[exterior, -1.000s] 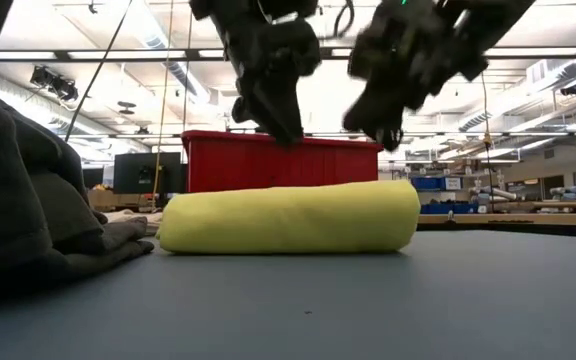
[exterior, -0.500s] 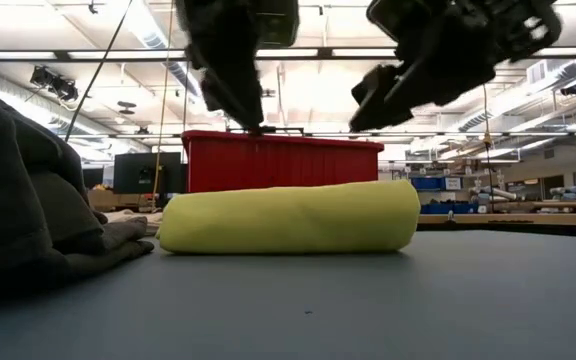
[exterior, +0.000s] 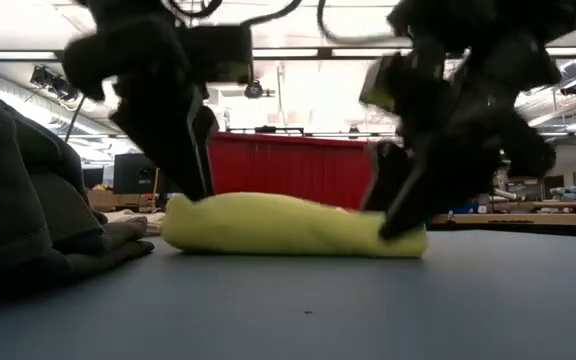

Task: Fold laundry
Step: Fold the yellow shirt

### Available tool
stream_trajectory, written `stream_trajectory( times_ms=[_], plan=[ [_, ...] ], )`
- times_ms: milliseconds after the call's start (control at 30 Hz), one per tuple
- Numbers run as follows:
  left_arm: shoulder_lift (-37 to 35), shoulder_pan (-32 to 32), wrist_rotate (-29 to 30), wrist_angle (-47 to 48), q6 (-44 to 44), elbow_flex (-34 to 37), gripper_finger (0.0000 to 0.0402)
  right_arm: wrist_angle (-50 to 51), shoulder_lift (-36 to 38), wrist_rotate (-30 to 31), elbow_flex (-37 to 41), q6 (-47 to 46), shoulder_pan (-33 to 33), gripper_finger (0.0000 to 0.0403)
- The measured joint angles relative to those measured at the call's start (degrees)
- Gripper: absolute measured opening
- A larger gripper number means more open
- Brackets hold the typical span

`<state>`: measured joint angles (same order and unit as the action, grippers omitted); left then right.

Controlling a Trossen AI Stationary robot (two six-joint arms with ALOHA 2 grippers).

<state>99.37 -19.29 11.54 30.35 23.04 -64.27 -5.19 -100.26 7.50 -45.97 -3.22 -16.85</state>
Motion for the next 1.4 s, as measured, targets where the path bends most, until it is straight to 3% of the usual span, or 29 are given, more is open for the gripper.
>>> stream_trajectory(
  times_ms=[233,467,600,700,800,867,1000,1167,1233,1400],
  plan=[
    [0.0,-0.2,-0.5,-22.6,-0.5,8.4,0.0228,2.2,-1.7,1.8,-0.3,-23.1,-2.2,0.0198],
    [0.8,-2.5,-1.1,-22.6,3.7,11.3,0.0172,2.8,2.5,-3.6,0.1,-32.8,-4.5,0.0123],
    [1.9,-3.4,-8.8,-23.9,4.6,10.7,0.0117,2.6,2.7,-10.1,0.1,-38.3,-5.3,0.0077],
    [1.9,-4.0,-10.9,-23.6,4.0,9.0,0.0066,1.6,2.7,-13.1,0.1,-41.5,-6.4,0.0041],
    [1.3,-4.3,-10.9,-23.4,3.4,7.3,0.0027,0.0,2.7,-12.4,0.1,-43.5,-7.9,0.0035],
    [1.3,-4.4,-11.6,-23.2,2.4,5.8,0.0019,-0.6,3.0,-11.6,0.1,-43.9,-9.2,0.0054],
    [0.5,-5.2,-13.4,-20.8,-1.7,2.4,0.0052,-0.3,4.5,-11.5,0.1,-46.9,-11.3,0.0125],
    [-0.9,-5.4,-12.2,-11.4,-8.2,-2.1,0.0152,1.5,7.4,-8.1,0.0,-47.1,-13.6,0.0212],
    [-1.0,-5.4,-11.4,-7.9,-11.2,-3.2,0.0196,2.6,8.3,-6.6,0.0,-45.4,-14.8,0.0232],
    [-0.4,-6.3,-10.9,-10.7,-18.9,-2.6,0.0290,9.2,7.2,1.7,-3.2,-32.3,-19.8,0.0239]
  ],
)
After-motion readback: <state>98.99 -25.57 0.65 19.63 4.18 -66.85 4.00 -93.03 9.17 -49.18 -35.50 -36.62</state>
